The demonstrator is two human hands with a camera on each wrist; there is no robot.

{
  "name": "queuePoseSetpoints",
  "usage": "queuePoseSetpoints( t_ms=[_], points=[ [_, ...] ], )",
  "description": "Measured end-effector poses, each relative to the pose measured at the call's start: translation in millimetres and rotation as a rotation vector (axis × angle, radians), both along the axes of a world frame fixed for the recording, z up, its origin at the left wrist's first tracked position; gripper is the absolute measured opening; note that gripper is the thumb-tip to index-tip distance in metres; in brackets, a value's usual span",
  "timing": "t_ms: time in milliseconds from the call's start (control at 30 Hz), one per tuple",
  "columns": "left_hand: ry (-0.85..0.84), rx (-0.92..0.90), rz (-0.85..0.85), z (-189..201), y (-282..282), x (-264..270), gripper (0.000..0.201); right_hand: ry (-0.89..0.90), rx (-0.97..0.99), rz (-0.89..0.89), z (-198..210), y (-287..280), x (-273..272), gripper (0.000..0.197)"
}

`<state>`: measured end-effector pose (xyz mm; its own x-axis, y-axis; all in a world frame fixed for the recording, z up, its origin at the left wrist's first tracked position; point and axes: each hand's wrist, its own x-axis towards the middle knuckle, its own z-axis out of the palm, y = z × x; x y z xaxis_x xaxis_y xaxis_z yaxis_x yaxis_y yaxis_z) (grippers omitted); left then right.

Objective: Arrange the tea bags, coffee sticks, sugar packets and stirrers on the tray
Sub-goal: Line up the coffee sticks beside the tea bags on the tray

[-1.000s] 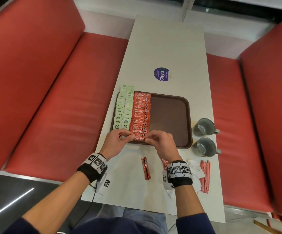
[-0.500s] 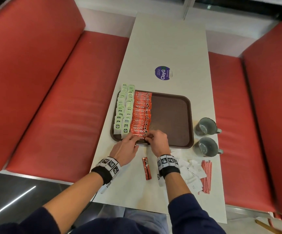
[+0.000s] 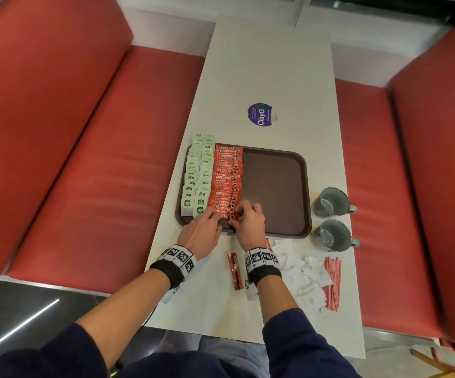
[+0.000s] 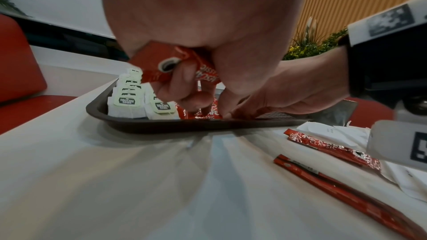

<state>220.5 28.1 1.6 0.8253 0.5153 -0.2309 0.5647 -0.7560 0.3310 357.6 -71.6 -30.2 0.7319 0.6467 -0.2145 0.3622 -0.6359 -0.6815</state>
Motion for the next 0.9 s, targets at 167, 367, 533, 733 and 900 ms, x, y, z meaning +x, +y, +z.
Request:
queuePoseSetpoints(
  t_ms=[167, 367, 533, 733, 900],
  points=[
    [-0.005, -0.006, 0.019, -3.2, 3.3, -0.5, 0.036, -0.036, 0.013, -0.044, 0.4, 6.6, -4.2, 0.038],
    [-0.015, -0.034, 0.02, -3.8, 7.3, -1.5, 0.035, -0.027, -0.003, -0.071, 1.2, 8.8, -8.0, 0.036],
    [-0.147, -0.216, 0.103, 5.3, 9.0, -2.4, 0.017, -0.068, 0.048, -0.076, 17.7, 2.8, -7.0, 0.028],
    [-0.189, -0.846, 0.284, 33.9, 8.0, -11.5, 0.021, 0.203, 0.307, 0.094, 73.4, -13.6, -18.3, 0.005],
    [-0.186, -1.314, 0.171, 55.3, 4.9, -24.0, 0.021, 0.394, 0.319, 0.283, 99.8, -26.7, -31.0, 0.009]
  ],
)
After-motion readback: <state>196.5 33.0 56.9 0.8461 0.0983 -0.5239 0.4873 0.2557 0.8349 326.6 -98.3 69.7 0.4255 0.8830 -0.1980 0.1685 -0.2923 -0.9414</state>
